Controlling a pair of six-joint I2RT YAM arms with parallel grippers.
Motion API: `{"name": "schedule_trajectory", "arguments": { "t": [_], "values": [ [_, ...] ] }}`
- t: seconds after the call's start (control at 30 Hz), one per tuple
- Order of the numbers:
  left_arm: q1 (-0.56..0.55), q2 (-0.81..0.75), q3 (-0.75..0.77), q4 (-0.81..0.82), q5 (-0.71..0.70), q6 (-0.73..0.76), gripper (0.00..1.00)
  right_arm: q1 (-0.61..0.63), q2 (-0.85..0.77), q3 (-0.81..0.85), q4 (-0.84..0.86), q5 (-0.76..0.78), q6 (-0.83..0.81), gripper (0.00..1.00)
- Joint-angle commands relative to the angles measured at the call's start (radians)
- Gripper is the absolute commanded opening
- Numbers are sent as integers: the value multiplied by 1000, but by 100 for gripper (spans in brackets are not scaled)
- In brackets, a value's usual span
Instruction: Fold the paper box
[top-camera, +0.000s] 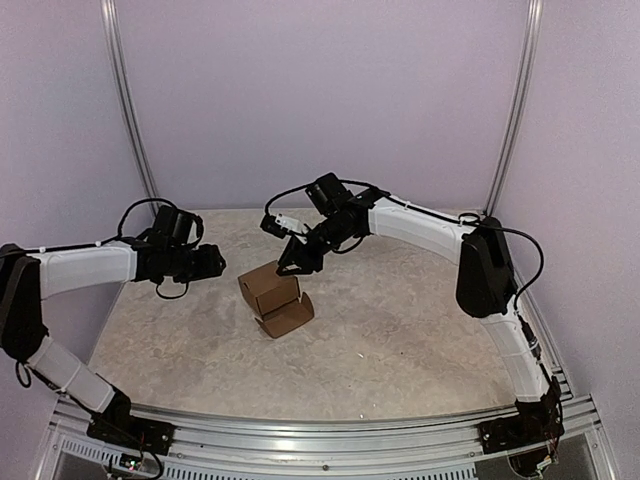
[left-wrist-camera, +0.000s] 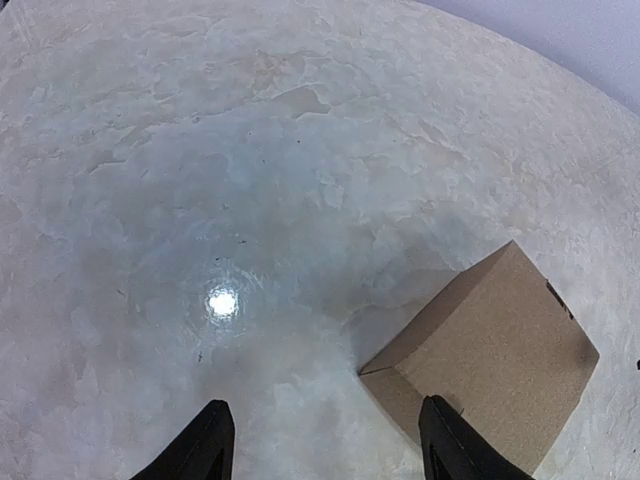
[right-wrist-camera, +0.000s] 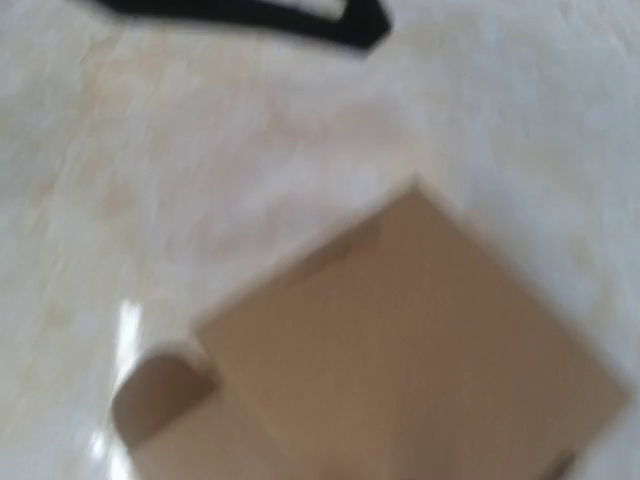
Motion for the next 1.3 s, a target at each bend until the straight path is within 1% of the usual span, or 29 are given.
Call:
{"name": "schedule_trajectory", "arguments": {
  "t": [0.0, 0.1, 0.13, 0.17, 0.23, 0.3, 0.4, 0.57, 0.7, 0.9, 0.97, 1.1, 1.27],
  "values": [
    [7, 38, 5, 132, 79, 83, 63, -36, -223, -215, 47, 29, -27, 32],
    [0, 93, 69, 227, 224, 152, 63, -47, -290, -354, 24, 57, -65, 32],
    [-15, 129, 102, 235, 268, 176, 63, -54, -307, -393, 21, 59, -70, 32],
    [-37, 154, 145, 220, 278, 203, 63, -62, -325, -437, 24, 57, -72, 32],
    [-95, 217, 229, 167, 247, 273, 62, -83, -359, -517, 37, 49, -72, 32],
    [-138, 320, 336, 80, 173, 309, 62, -105, -395, -585, 48, 42, -74, 32],
    [-181, 433, 394, 25, 132, 334, 60, -134, -443, -667, 53, 39, -84, 32],
    [-263, 505, 386, 32, 78, 376, 59, -173, -536, -790, 44, 42, -105, 33],
    [-312, 532, 366, 49, 78, 378, 59, -201, -610, -875, 27, 48, -121, 33],
    [-409, 539, 276, 188, 101, 378, 58, -251, -697, -962, 27, 40, -120, 33],
    [-444, 532, 232, 247, 91, 375, 58, -261, -724, -981, 28, 44, -121, 34],
    [-499, 485, 164, 335, 122, 375, 58, -266, -764, -1001, 23, 55, -122, 34],
    [-569, 390, 141, 338, 116, 426, 58, -267, -791, -1004, 8, 41, -121, 34]
  ]
}}
